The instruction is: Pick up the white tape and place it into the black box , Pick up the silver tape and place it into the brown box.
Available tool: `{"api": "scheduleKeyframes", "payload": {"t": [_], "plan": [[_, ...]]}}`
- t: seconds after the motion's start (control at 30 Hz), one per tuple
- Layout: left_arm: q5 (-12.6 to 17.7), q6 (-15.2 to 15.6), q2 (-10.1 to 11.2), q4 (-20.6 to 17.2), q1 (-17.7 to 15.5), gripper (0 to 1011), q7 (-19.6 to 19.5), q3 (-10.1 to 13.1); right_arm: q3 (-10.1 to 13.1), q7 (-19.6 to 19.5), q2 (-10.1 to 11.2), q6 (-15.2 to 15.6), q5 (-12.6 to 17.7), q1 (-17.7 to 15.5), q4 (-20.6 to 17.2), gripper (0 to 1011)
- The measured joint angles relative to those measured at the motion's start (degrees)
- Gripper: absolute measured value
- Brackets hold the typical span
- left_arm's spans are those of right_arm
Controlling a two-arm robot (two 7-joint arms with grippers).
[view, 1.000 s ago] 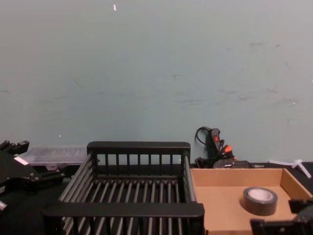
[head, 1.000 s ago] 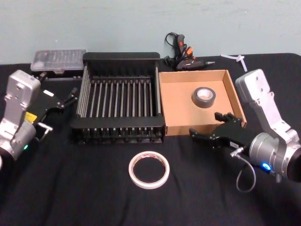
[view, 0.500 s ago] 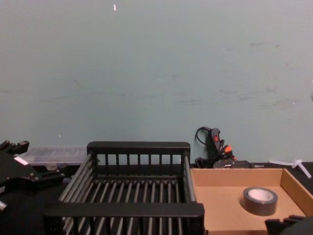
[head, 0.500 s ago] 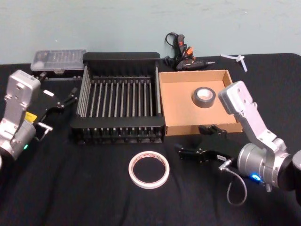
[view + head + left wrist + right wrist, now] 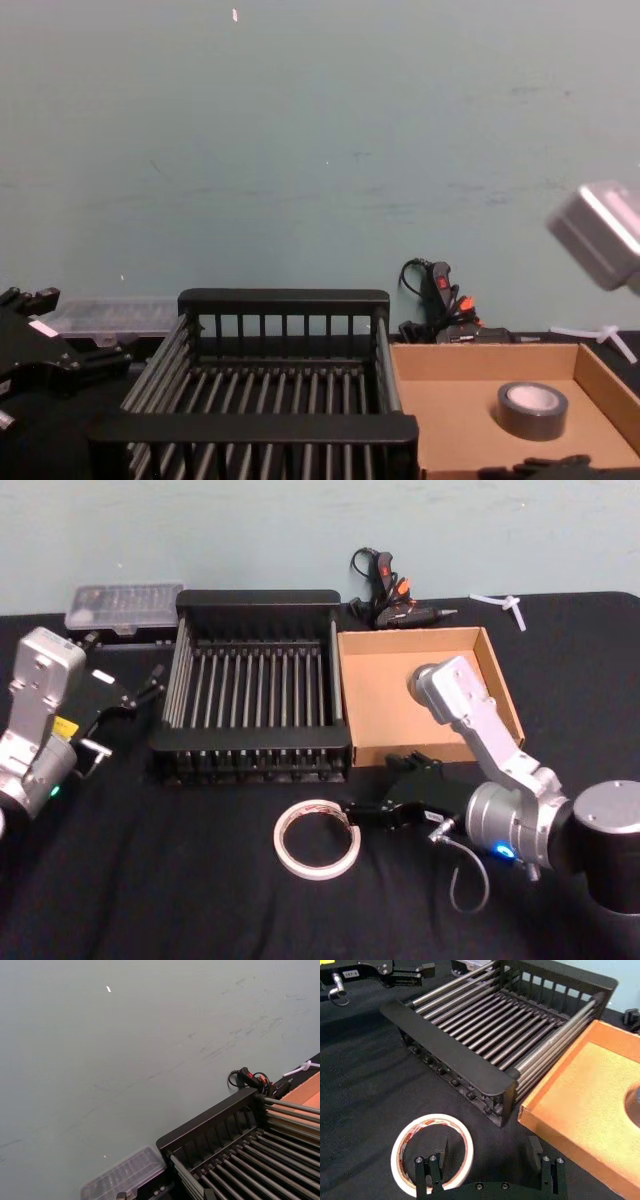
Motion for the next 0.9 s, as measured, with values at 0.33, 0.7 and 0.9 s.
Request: {"api": "scheduleKeyframes", "payload": {"t": [0.33,0.7,0.9], "plan": [[0.0,0.0,0.0,0.0,0.0,1001,0.0,0.0,-2.9,0.1,-0.7,0.5,-1.5,2.9,3.4,1002],[0.0,0.0,0.0,0.0,0.0,1002,0.0,0.0,-4.5,0.9,-1.3,0.9,-2.3,3.9,5.2,1002],[0.0,0.0,0.0,0.0,0.0,1001,0.0,0.0,-5.3,1.3,-1.5,1.0,-2.7,4.3,6.0,1002]]}}
